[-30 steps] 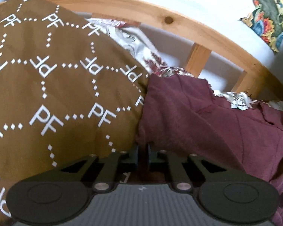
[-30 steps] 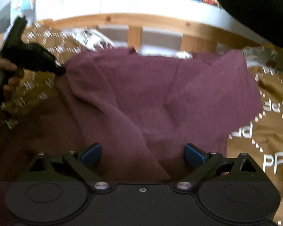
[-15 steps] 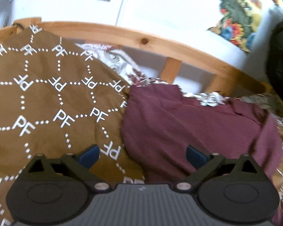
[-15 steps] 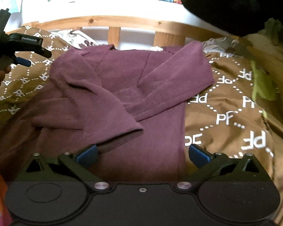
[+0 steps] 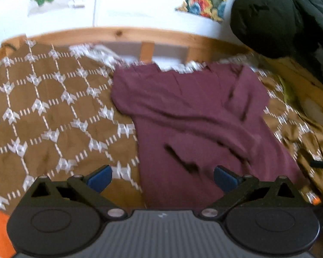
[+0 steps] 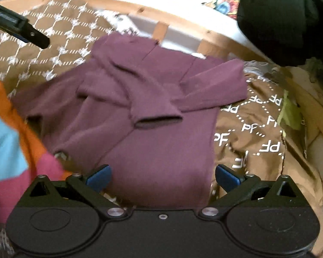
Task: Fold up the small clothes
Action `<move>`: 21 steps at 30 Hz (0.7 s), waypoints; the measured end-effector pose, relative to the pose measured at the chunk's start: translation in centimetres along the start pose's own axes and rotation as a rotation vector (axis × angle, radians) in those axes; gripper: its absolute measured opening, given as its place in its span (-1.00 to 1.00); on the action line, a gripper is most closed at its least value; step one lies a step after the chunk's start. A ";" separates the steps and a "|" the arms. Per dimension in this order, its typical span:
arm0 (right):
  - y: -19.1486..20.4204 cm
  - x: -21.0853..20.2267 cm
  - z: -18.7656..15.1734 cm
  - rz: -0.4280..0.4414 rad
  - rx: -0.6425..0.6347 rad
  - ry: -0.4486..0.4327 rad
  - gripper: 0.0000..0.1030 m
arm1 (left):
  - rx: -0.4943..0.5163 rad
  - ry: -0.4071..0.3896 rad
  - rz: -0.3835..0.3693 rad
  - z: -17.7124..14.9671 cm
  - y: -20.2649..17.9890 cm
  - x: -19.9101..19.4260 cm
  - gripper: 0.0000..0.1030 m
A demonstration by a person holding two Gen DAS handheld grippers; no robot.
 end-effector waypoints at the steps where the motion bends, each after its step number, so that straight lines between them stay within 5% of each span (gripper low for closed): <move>1: 0.3 0.0 -0.1 0.011 -0.005 0.012 0.99 | 0.011 0.013 -0.009 -0.4 -0.1 -0.1 0.99; 13: 2.8 -1.0 -2.1 0.100 -0.115 0.077 0.99 | 0.320 0.076 -0.089 -3.9 -5.9 0.0 0.99; 21: 3.1 0.9 -1.8 0.112 -0.031 -0.010 0.99 | 0.403 0.130 -0.056 -5.2 -8.0 1.7 0.99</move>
Point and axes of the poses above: each gripper's, at about its wrist camera, not at the fingertips, and x roughly the way its jaws point, y to its left, z to its top, the point moved 1 cm from there along x, roughly the way its jaws point, and after that the axes turned 11 degrees about z, right-handed, at the moved point
